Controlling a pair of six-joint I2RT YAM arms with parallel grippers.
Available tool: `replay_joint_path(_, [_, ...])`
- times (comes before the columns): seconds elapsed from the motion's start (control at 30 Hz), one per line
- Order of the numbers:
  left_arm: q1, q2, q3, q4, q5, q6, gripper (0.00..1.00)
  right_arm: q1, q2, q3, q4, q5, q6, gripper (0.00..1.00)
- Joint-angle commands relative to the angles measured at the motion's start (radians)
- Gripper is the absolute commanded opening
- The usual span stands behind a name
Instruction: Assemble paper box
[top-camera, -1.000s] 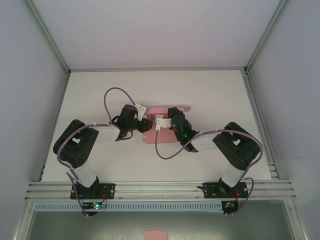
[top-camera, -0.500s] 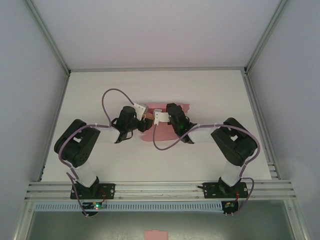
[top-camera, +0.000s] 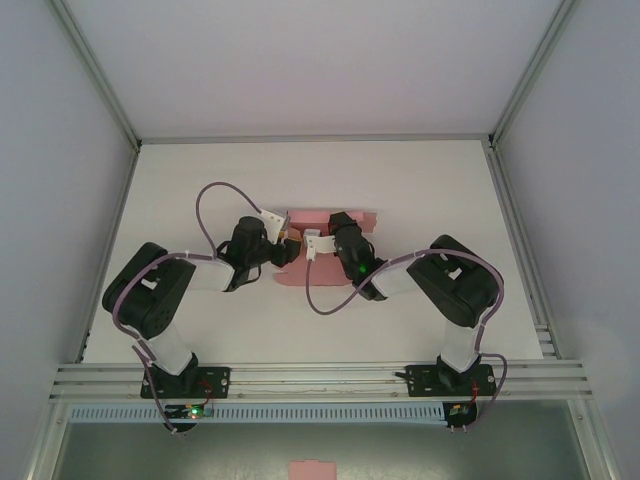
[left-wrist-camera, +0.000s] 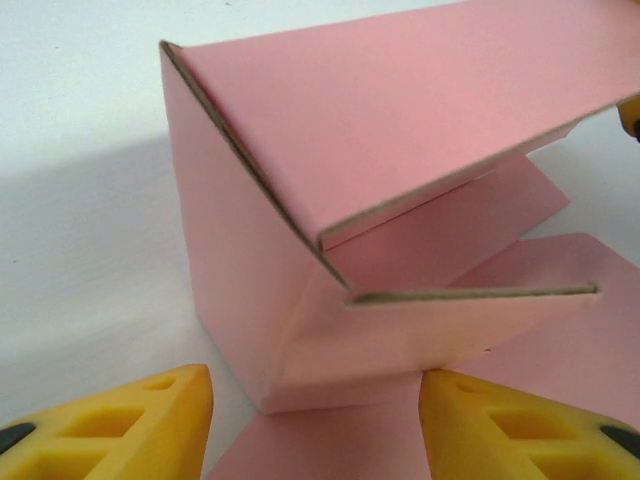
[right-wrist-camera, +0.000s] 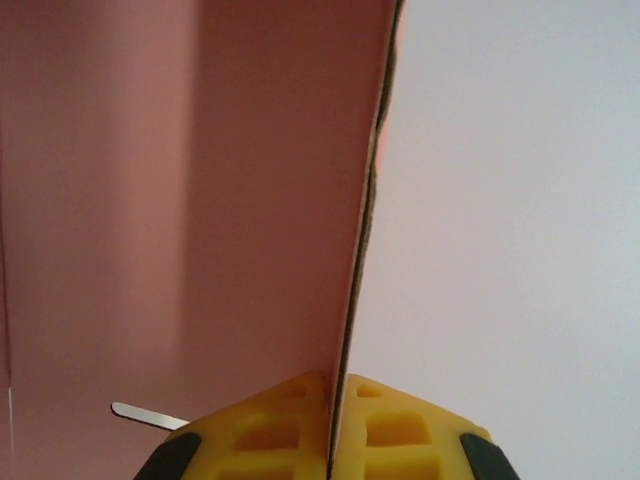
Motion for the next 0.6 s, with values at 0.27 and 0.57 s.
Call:
replay_joint_path(0.27, [0.024,0.156,0.146,0.405,0.101,-0.037,0.45,0.037,0.064,-0.005,-0.414,-0.152,-0.002,0.0])
replay_joint_path(0.57, [0.014,0.2,0.186,0.437,0.028,-0.025,0.16,0.03,0.078,0.038,-0.479,-0.187,0.011,0.0])
